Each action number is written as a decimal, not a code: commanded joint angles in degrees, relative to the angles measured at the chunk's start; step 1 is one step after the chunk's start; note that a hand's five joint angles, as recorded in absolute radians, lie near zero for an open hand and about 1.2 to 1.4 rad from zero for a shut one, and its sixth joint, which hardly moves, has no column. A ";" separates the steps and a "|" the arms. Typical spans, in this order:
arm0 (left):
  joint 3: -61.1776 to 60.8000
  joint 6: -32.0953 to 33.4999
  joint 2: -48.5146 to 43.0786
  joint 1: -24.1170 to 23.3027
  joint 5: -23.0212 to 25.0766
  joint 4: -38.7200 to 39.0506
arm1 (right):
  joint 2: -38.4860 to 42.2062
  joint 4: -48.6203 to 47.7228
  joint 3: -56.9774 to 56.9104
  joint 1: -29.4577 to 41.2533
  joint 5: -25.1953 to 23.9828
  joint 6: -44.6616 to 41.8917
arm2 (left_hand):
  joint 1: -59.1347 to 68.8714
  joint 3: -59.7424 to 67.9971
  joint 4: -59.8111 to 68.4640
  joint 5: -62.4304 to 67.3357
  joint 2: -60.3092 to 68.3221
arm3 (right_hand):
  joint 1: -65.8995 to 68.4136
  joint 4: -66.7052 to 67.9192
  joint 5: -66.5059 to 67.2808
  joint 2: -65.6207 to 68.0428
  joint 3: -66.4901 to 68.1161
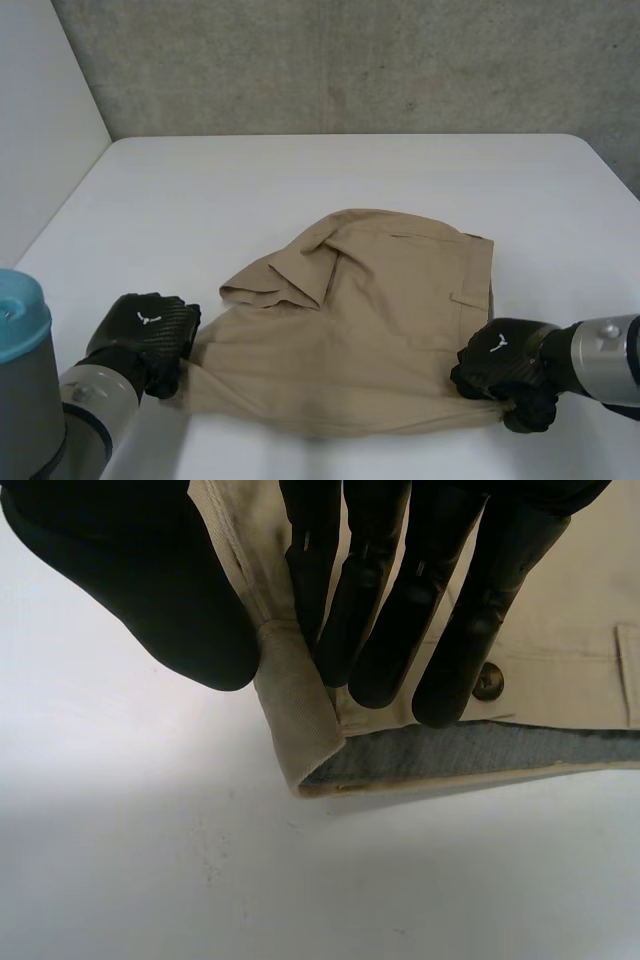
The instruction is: Fold the shorts.
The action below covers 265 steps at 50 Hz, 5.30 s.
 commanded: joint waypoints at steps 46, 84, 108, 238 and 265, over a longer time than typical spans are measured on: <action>67.02 -7.60 -52.93 -2.24 6.69 -4.52 | 3.29 -14.53 5.76 2.30 -0.25 4.90 | -10.14 -12.73 -12.87 -12.52 -11.92 | 28.07 11.97 13.84 12.67 12.12; 91.55 9.71 -69.18 5.05 14.51 9.27 | 3.03 -20.33 4.53 3.09 -0.34 9.47 | -41.36 -43.95 -44.09 -43.74 -43.14 | 28.07 11.97 13.84 12.67 12.12; 51.21 12.97 -35.09 4.88 8.45 5.58 | 2.59 -24.72 4.44 3.88 -0.25 14.74 | -45.25 -47.84 -47.98 -47.63 -47.03 | 28.07 11.97 13.84 12.67 12.12; 57.45 -3.29 -48.98 12.52 9.94 -4.43 | 4.17 -24.90 5.41 4.94 0.10 13.95 | 11.90 9.31 9.18 9.53 10.13 | 28.07 11.97 13.84 12.67 12.12; 46.64 -3.46 -40.98 18.76 9.33 -4.87 | 3.90 -24.90 5.41 5.03 0.19 14.04 | 21.34 18.75 18.61 18.96 19.56 | 28.07 11.97 13.84 12.67 12.12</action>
